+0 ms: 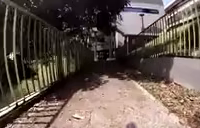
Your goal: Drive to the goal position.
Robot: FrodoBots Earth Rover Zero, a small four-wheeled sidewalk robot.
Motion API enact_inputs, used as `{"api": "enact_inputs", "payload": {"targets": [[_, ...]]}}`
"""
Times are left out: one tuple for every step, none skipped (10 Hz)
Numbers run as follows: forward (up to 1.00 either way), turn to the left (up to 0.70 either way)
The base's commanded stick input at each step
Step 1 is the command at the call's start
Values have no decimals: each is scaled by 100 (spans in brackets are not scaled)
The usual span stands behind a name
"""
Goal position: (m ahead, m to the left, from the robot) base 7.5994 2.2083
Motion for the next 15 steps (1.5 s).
{"api": "enact_inputs", "payload": {"targets": [[100, 0], [100, 0], [100, 0], [100, 0], [100, 0], [100, 0], [100, 0], [100, 0], [100, 0], [100, 0], [100, -5], [100, -34], [100, -40], [100, -40], [100, -40]]}}
